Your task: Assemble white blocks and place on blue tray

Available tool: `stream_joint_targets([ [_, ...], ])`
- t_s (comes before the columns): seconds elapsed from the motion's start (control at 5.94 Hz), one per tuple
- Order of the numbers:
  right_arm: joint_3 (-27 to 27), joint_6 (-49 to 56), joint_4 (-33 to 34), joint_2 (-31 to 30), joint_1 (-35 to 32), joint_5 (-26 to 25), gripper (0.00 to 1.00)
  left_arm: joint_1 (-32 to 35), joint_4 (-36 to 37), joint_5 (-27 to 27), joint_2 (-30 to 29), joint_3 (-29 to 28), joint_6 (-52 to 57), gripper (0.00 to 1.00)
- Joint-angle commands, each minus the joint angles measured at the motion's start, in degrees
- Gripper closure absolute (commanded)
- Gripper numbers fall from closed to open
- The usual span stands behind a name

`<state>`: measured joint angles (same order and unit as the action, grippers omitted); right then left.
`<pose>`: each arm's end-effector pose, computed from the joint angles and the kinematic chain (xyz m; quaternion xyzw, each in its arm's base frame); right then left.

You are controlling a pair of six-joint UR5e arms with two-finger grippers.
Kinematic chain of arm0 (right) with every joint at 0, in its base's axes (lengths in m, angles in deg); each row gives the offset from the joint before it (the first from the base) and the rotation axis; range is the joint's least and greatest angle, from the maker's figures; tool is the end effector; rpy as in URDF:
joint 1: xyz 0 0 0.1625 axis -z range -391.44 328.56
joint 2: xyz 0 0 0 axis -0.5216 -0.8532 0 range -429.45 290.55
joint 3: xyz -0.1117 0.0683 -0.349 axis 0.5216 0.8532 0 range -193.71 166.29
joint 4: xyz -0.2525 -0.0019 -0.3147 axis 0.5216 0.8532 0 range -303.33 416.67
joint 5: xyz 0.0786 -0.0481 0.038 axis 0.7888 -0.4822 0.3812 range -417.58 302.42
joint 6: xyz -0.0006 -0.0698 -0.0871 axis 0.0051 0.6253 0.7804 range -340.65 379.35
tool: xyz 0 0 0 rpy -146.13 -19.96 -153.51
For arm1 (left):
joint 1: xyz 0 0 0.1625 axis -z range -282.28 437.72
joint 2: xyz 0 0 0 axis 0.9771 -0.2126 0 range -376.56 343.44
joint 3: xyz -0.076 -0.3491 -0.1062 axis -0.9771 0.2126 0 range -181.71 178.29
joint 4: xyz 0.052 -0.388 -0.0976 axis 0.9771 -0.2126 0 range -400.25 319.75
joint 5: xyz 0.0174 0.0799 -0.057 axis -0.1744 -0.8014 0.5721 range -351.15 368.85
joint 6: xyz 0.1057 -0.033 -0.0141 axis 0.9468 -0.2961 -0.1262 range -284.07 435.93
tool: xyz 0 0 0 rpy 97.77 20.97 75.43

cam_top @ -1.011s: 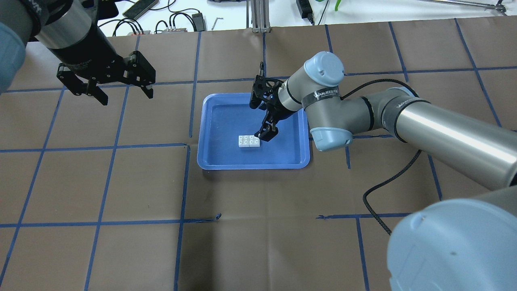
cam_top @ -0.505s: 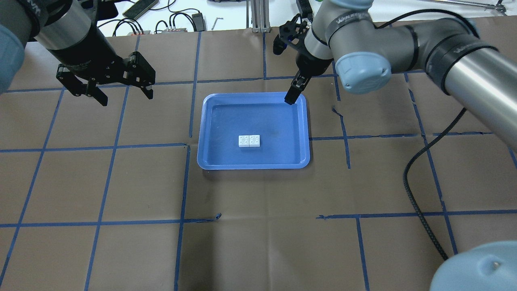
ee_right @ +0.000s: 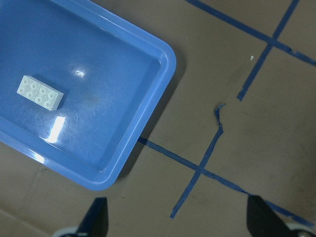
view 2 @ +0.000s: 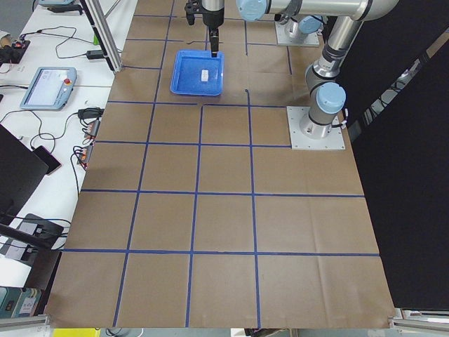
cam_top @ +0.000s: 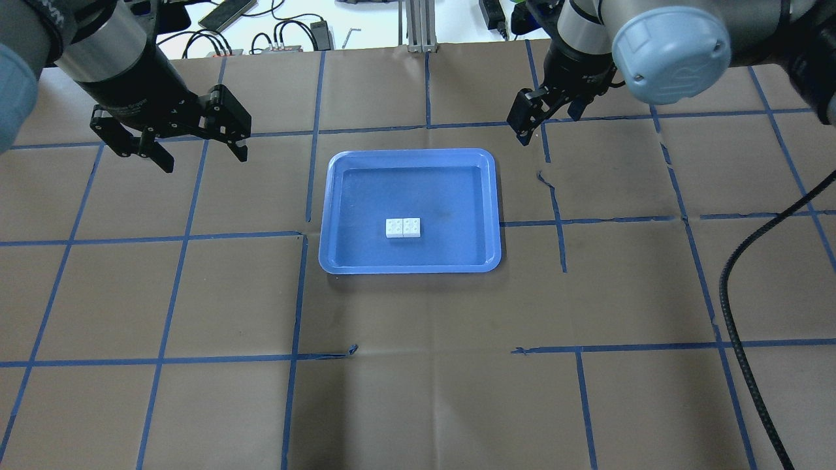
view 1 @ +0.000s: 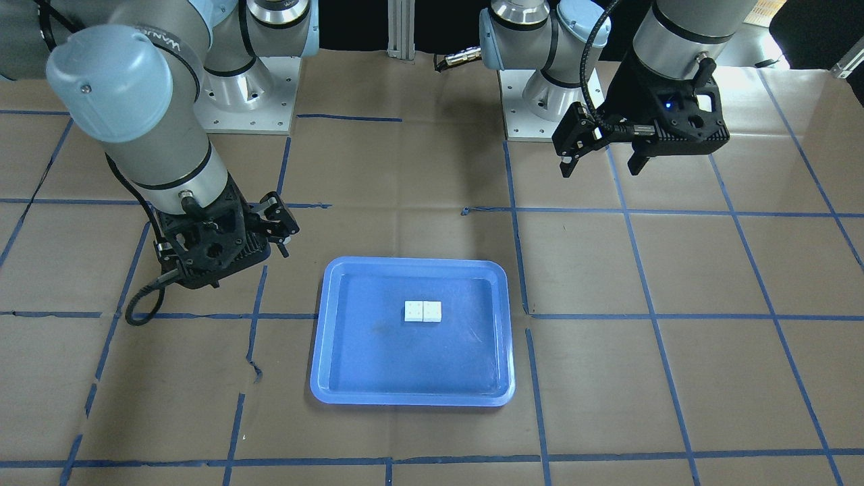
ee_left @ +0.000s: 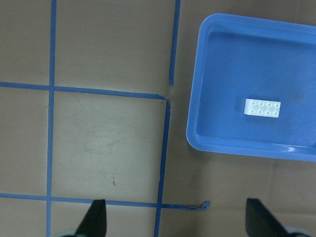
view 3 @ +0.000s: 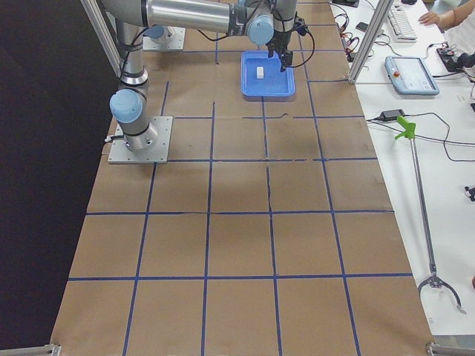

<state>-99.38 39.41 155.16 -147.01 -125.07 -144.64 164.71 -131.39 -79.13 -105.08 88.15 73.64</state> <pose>0.1741 -0.5477 0.3621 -0.2053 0.9784 -0.0069 0.0249 -0.1122 -0.4783 0.4352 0.0462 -0.9988 0.0044 0.0176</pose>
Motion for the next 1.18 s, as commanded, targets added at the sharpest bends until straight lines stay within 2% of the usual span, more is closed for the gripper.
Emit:
stream_joint_targets([
  [0.0, -0.37, -8.51, -9.93, -6.17, 1.51, -1.89, 0.0, -0.07, -0.01, 0.0, 0.02, 0.06, 0.0, 0.01],
  [0.34, -0.46, -9.86, -14.8, -10.4, 4.05, -1.89, 0.0, 0.02, 0.08, 0.0, -0.07, 0.06, 0.0, 0.01],
  [1.01, -0.73, -9.86, -14.56, -10.77, 3.89, -1.8, 0.0, 0.99, 0.17, -1.41, -0.6, -0.3, -0.61, 0.01],
])
